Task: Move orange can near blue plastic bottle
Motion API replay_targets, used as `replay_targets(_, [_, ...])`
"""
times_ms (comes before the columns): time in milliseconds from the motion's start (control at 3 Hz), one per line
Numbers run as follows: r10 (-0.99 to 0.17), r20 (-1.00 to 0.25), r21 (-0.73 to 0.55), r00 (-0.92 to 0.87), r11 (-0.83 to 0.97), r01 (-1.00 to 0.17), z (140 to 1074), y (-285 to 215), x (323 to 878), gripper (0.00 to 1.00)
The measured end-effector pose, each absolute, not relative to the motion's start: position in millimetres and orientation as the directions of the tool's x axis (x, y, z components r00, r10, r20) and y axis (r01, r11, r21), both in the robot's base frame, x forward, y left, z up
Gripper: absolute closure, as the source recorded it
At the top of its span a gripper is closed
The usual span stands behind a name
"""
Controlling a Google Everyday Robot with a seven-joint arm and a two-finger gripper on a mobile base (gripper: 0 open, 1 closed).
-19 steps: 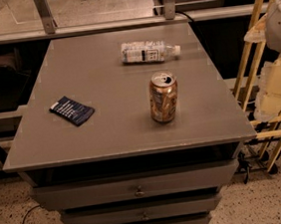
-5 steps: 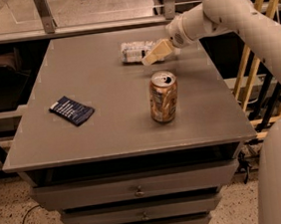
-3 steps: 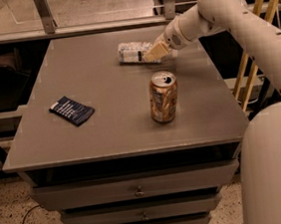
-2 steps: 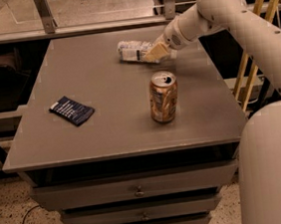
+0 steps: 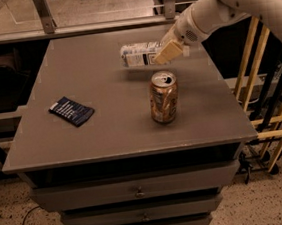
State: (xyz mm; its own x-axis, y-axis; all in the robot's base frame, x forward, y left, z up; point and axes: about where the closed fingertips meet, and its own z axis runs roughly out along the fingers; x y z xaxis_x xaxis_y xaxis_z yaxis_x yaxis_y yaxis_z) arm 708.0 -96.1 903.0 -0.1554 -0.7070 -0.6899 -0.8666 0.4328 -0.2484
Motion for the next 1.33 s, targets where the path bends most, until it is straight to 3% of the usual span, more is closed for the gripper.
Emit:
replay_targets(667, [-0.734,-0.666,-0.222,-0.132,0.364,-0.905,906,-134,623,1.00])
replay_targets(1333, [-0.719,-0.665,-0.079,-0.203,0.338,-0.938,850,-174,595,1.00])
